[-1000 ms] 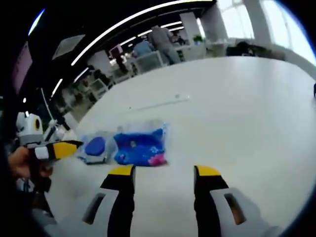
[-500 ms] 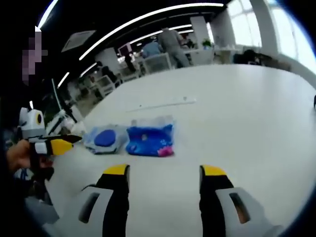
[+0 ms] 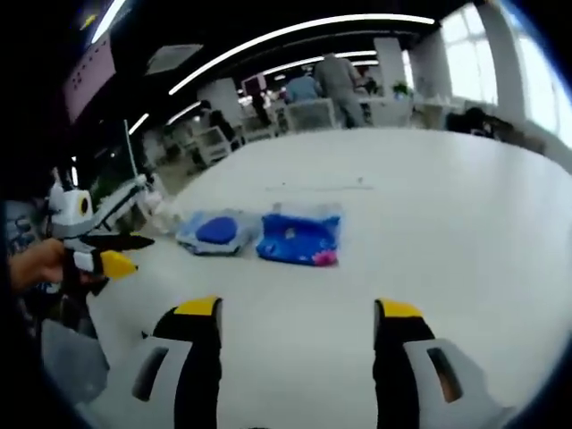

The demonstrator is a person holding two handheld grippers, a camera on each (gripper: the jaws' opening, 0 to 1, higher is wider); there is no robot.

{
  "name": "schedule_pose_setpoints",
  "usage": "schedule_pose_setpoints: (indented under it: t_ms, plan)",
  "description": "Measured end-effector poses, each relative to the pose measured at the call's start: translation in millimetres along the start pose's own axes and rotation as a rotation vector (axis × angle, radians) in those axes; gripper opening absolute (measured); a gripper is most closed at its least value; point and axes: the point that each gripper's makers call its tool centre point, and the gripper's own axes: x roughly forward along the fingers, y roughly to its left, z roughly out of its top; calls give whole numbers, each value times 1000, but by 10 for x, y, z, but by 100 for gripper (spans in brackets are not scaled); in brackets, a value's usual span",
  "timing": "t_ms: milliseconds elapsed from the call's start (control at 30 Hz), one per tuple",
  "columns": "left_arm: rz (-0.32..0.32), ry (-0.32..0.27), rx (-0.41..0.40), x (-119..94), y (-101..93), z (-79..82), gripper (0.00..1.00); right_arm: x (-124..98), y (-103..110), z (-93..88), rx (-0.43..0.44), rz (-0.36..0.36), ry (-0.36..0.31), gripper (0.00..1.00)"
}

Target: Arrange the tabletop items into an orderly group along one side of the table until the central work area is clear of visible clutter.

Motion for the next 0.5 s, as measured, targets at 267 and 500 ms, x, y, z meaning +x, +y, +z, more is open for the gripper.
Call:
schedule_pose_setpoints:
  t_ms: [267,500]
  plan:
    - [-2,13,27,-125,-59,-186,90,18,277,-180,-32,52,32,75]
    - [11,38,50,-178,-101,-329,98,41,544,-345,-82,104,64,81]
